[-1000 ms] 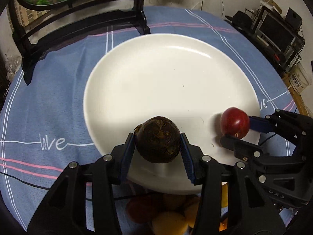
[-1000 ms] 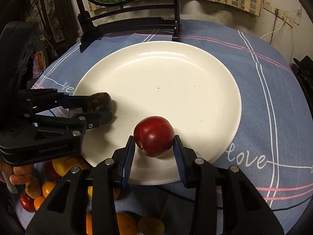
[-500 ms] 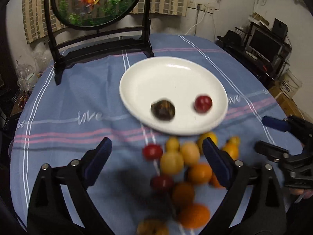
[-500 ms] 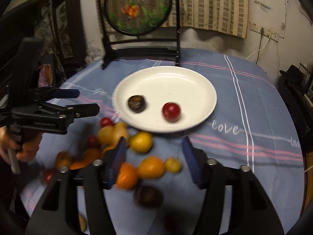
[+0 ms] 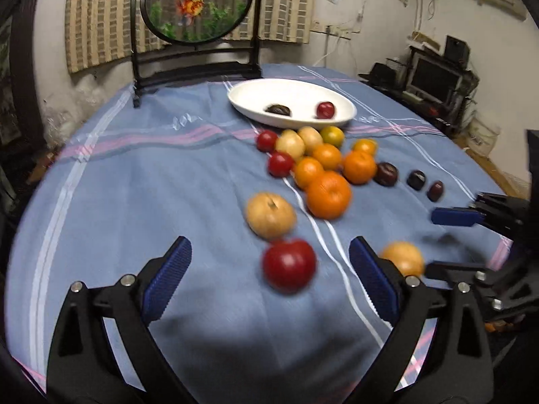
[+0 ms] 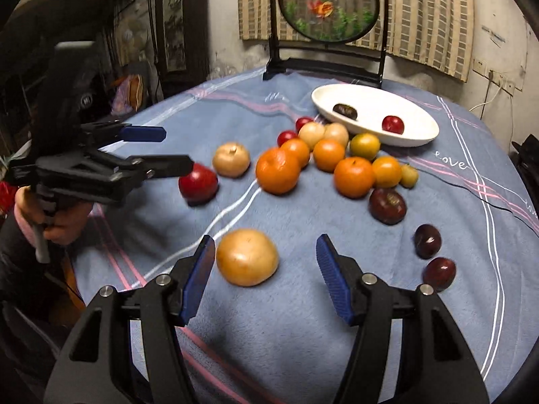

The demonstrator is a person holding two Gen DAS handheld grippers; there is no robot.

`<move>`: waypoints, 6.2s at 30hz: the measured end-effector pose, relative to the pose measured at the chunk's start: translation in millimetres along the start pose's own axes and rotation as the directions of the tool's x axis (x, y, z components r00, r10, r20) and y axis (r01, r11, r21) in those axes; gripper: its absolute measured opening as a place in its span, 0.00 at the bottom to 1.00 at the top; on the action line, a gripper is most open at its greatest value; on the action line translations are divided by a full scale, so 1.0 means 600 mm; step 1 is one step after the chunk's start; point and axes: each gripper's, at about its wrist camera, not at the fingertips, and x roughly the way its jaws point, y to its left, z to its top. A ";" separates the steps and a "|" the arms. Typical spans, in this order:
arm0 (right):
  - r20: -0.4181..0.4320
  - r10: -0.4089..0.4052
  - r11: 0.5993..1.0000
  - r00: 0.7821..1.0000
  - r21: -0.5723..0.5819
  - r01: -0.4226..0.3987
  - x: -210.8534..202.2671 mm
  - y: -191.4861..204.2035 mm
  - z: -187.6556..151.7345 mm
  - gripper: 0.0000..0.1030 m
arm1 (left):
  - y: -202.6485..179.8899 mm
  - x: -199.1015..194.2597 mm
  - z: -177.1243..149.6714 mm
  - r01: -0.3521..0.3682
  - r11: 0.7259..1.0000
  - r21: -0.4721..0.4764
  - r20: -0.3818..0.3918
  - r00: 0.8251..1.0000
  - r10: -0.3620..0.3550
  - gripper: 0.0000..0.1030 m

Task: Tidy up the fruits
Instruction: 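Grasp the red apple with the left tool while the right tool grasps a pale pear, then place the red apple and pale pear on the white plate with both tools, then grasp the pale pear with the left tool while the right tool grasps a dark plum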

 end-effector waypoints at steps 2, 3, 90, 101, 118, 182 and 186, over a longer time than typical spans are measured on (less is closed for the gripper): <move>-0.011 -0.004 1.000 1.000 -0.008 0.003 0.009 0.004 -0.006 0.62 | -0.001 0.000 -0.010 -0.006 1.000 0.001 -0.009 1.000 0.006 0.94; -0.018 -0.006 1.000 1.000 -0.009 0.005 0.014 0.008 -0.009 0.62 | -0.002 -0.007 -0.010 -0.009 1.000 0.008 0.013 1.000 0.009 0.94; 0.121 -0.124 0.955 0.985 0.283 0.085 0.063 -0.288 0.206 0.43 | -0.011 0.192 0.317 0.031 0.999 0.014 -0.082 0.996 -0.030 0.42; -0.063 -0.103 0.930 0.993 0.348 0.118 0.237 -0.394 0.261 0.43 | 0.031 0.428 0.400 -0.067 0.996 -0.058 -0.264 0.963 0.050 0.42; -0.030 -0.070 0.930 0.997 0.359 0.076 0.202 -0.384 0.263 0.49 | 0.016 0.347 0.399 -0.137 0.991 -0.006 -0.151 0.979 0.134 0.82; -0.107 -0.162 0.901 0.981 0.389 0.191 -0.006 -0.241 -0.059 0.32 | -0.047 0.077 0.035 0.013 0.977 -0.212 -0.046 0.999 -0.024 0.98; -0.109 -0.156 0.901 0.982 0.391 0.187 -0.005 -0.242 -0.059 0.32 | -0.011 0.078 0.045 -0.021 0.985 -0.173 -0.064 0.998 0.010 0.96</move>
